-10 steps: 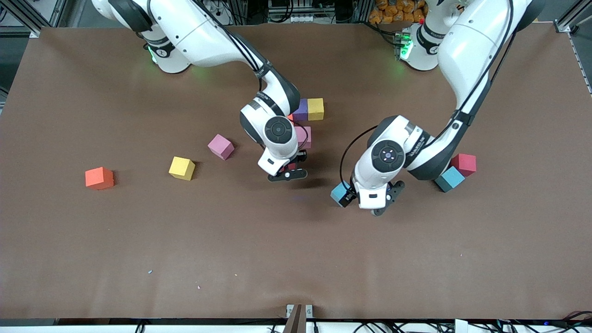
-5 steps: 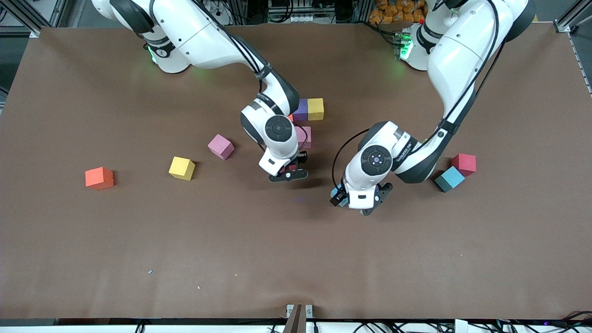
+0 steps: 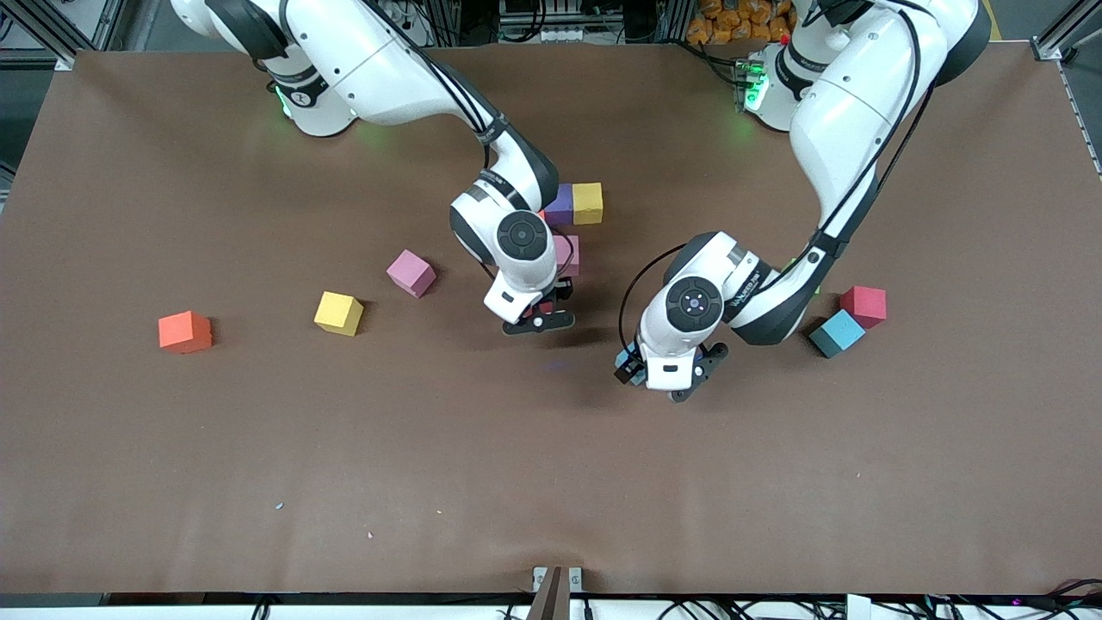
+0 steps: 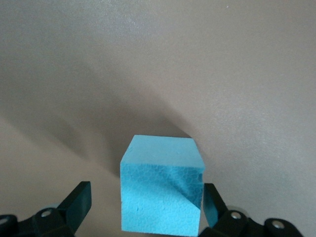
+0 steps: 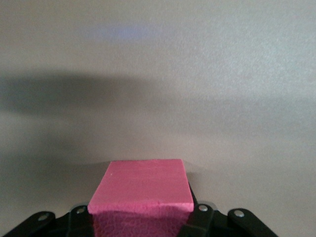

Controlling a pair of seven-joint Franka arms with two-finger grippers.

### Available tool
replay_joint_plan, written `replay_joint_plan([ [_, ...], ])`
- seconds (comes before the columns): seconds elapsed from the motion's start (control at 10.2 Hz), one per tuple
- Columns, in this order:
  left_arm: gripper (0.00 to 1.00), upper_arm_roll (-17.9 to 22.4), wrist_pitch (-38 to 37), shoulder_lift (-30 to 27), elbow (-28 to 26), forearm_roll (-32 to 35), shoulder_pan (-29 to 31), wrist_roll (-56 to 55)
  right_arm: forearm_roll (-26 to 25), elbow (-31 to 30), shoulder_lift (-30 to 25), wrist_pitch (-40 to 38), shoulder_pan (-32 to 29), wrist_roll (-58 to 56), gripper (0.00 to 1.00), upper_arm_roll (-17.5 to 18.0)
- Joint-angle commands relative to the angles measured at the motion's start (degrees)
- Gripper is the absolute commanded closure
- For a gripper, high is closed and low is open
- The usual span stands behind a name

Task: Arrange 11 blocks into digit 3
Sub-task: 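Grasp and lift the cyan cube with the left gripper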

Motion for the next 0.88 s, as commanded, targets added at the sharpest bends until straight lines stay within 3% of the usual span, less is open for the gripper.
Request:
replay_joint_plan([
  [0.0, 0.0, 0.8, 0.0, 0.6, 0.6, 1.1, -0.5, -0.1, -0.6, -2.6, -2.2, -1.6, 0.8, 2.3, 0.81, -0.4],
  [0.1, 0.04, 0.9, 0.0, 0.8, 0.6, 1.1, -0.5, -0.1, -0.6, -2.6, -2.3, -1.7, 1.2, 2.4, 0.81, -0.4],
  [0.29, 0.29, 0.9, 0.2, 0.8, 0.7, 1.1, -0.3, -0.2, -0.6, -3.0, -2.3, -1.6, 1.2, 2.4, 0.81, -0.4],
  [0.49, 0.69, 1.3, 0.2, 1.0, 0.7, 1.1, -0.5, -1.3, -0.7, -3.1, -2.3, -1.6, 1.3, 3.4, 0.81, -0.4],
  [0.59, 0.98, 1.9, 0.4, 0.9, 0.7, 1.6, -0.8, -3.4, -0.7, -3.1, -2.2, -1.6, 1.5, 3.5, 0.8, -0.4],
  [0.78, 1.0, 2.0, 0.3, 0.3, 1.1, 2.3, -0.7, -4.6, -0.7, -3.4, -2.3, -1.6, 1.6, 3.6, 0.77, -0.4],
])
